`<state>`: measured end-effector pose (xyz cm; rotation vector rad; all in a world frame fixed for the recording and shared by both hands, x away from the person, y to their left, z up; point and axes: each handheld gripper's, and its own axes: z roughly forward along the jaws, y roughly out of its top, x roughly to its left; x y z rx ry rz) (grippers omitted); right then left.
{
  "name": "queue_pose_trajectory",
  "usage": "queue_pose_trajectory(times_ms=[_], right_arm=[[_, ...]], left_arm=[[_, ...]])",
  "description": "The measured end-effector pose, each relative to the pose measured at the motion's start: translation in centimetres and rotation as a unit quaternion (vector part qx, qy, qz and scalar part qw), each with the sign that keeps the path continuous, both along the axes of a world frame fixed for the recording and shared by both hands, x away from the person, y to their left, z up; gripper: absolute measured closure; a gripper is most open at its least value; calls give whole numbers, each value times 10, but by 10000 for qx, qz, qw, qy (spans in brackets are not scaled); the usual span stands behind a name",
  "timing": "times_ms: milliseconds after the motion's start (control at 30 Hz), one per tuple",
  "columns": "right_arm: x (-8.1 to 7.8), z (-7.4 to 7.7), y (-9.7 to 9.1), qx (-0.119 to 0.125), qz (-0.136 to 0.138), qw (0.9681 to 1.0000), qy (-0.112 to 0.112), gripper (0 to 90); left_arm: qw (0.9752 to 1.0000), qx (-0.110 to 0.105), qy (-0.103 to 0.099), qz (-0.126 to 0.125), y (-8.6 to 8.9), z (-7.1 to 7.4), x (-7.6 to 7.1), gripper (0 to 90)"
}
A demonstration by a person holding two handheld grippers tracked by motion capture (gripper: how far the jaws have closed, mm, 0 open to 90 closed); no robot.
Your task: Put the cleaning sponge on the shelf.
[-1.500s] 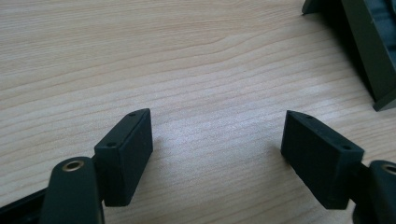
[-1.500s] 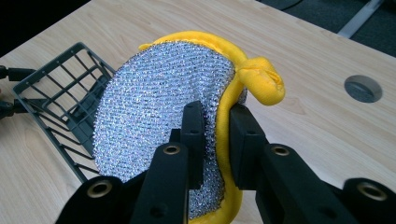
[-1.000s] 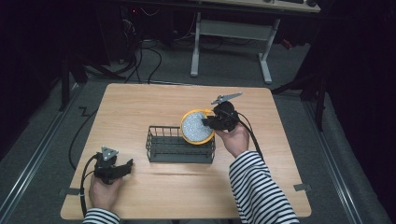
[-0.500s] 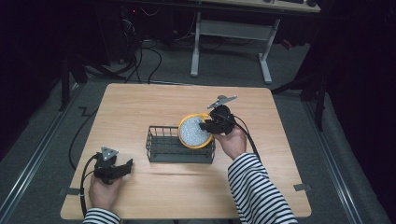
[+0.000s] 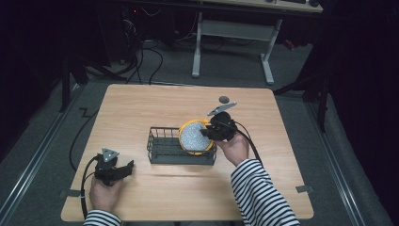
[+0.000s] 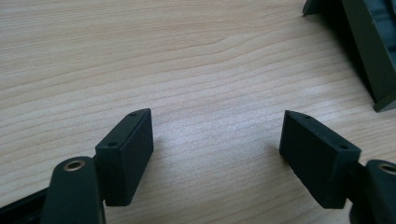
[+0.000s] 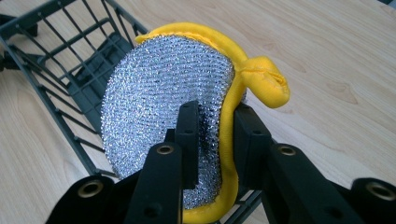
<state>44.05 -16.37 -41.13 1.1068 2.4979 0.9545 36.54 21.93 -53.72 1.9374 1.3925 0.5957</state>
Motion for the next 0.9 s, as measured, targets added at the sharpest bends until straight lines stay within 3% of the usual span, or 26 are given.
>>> queue_pose_trajectory(times_ms=[300,433,533,667,900], right_arm=[[-4,-5,2,-181,103,9998,27,727],[-4,-5,0,-122,37,9999,8,615],[-6,-2,-3,39,-31,10000,-12,525],[-10,5,-13,281,-153,9995,-75,492],[-18,14,-44,463,-495,9975,-180,474]], left_arm=[[10000,-27,3,0,1,0,0,265],[10000,-32,10,-1,1,0,0,265],[10000,-56,10,11,2,0,0,265],[10000,-76,6,25,2,0,0,265],[10000,-71,11,20,2,0,0,265]])
